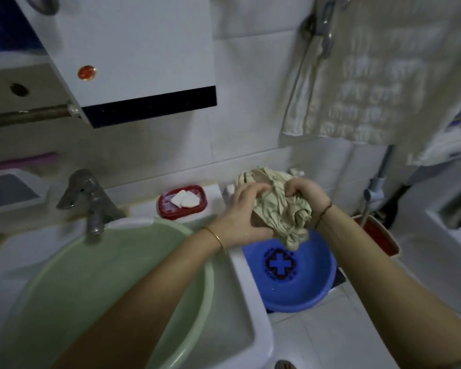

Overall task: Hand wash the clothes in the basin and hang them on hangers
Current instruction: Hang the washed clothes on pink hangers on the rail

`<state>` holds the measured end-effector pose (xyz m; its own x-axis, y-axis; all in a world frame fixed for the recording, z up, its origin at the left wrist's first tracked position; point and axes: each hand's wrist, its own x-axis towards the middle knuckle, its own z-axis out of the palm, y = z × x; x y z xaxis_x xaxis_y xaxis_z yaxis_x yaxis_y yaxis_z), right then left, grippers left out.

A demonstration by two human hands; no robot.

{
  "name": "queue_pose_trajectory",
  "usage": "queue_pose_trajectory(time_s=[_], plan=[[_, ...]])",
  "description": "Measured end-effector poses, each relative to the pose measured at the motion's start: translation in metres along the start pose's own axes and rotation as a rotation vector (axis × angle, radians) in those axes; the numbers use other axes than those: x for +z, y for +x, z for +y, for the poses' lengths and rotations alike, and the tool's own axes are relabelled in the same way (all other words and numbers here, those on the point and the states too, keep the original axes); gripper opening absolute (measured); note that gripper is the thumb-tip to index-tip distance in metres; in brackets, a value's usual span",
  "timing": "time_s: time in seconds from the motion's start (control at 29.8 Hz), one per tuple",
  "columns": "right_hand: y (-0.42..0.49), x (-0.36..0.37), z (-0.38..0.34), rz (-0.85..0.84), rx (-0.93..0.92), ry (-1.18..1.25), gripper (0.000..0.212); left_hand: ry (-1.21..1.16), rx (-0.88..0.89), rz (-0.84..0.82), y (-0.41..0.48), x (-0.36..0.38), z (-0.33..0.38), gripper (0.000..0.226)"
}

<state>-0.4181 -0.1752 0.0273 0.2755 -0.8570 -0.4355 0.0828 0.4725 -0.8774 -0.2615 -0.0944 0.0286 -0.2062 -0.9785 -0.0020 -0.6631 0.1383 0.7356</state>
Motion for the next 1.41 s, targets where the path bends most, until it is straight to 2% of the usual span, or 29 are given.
queue_pose_trajectory(time_s=[0.07,0.1,0.17,0.24,0.34,0.47,0.57,0.64,0.74,0.81,0.84,0.91,0.97,1.04,1.11,1.18,1.24,1.28,1.31,1.34,1.41], plan=[[-0.009,-0.016,-0.012,-0.070,0.050,0.130,0.018,0.118,0.071,-0.083,0.011,0.013,0.021,0.109],[-0.011,-0.024,-0.017,-0.107,0.066,0.168,0.029,0.183,0.093,-0.068,0.017,0.020,0.030,0.112],[-0.014,-0.038,-0.026,-0.184,0.030,0.217,0.042,0.228,0.117,0.076,0.031,0.032,0.049,0.106],[-0.019,-0.050,-0.036,-0.210,0.023,0.252,0.046,0.164,0.125,0.236,0.046,0.038,0.066,0.084],[-0.028,-0.075,-0.047,-0.189,0.012,0.209,0.050,0.027,0.102,0.289,0.069,0.038,0.082,0.038],[-0.036,-0.100,-0.057,-0.058,-0.055,-0.045,0.043,-0.244,-0.052,0.370,0.092,0.036,0.097,0.010],[-0.036,-0.110,-0.066,0.163,-0.174,-0.442,0.043,-0.545,-0.187,0.411,0.105,0.030,0.107,0.010],[-0.034,-0.115,-0.071,0.233,-0.285,-0.654,0.042,-0.603,-0.199,0.417,0.113,0.026,0.114,0.018],[-0.032,-0.119,-0.078,0.327,-0.458,-0.828,0.048,-0.636,-0.163,0.398,0.119,0.022,0.131,0.019],[-0.031,-0.118,-0.085,0.329,-0.568,-0.805,0.054,-0.670,-0.145,0.386,0.125,0.019,0.139,0.024],[-0.032,-0.116,-0.090,0.258,-0.582,-0.712,0.054,-0.653,-0.127,0.377,0.127,0.017,0.144,0.026],[-0.036,-0.113,-0.099,0.029,-0.475,-0.503,0.056,-0.592,-0.088,0.357,0.131,0.015,0.151,0.027],[-0.034,-0.114,-0.103,-0.087,-0.459,-0.508,0.053,-0.537,-0.083,0.351,0.131,0.016,0.155,0.028],[-0.027,-0.119,-0.105,-0.037,-0.509,-0.480,0.028,-0.555,-0.102,0.342,0.131,0.017,0.156,0.032],[-0.020,-0.127,-0.109,0.067,-0.498,-0.372,0.017,-0.526,-0.109,0.287,0.130,0.011,0.157,0.034],[-0.012,-0.137,-0.113,0.167,-0.451,-0.248,0.013,-0.255,-0.119,0.235,0.130,-0.003,0.155,0.028],[-0.007,-0.144,-0.116,0.244,-0.422,-0.196,0.020,0.066,-0.135,0.265,0.130,-0.020,0.150,0.024],[-0.004,-0.148,-0.117,0.274,-0.408,-0.189,0.023,0.152,-0.139,0.277,0.131,-0.028,0.146,0.019],[-0.002,-0.149,-0.118,0.278,-0.381,-0.187,0.023,0.209,-0.145,0.280,0.131,-0.034,0.143,0.008],[-0.001,-0.149,-0.117,0.255,-0.346,-0.169,0.021,0.251,-0.155,0.290,0.130,-0.039,0.141,0.007],[-0.007,-0.145,-0.116,0.145,-0.334,-0.212,0.010,0.328,-0.175,0.316,0.129,-0.045,0.137,0.022]])
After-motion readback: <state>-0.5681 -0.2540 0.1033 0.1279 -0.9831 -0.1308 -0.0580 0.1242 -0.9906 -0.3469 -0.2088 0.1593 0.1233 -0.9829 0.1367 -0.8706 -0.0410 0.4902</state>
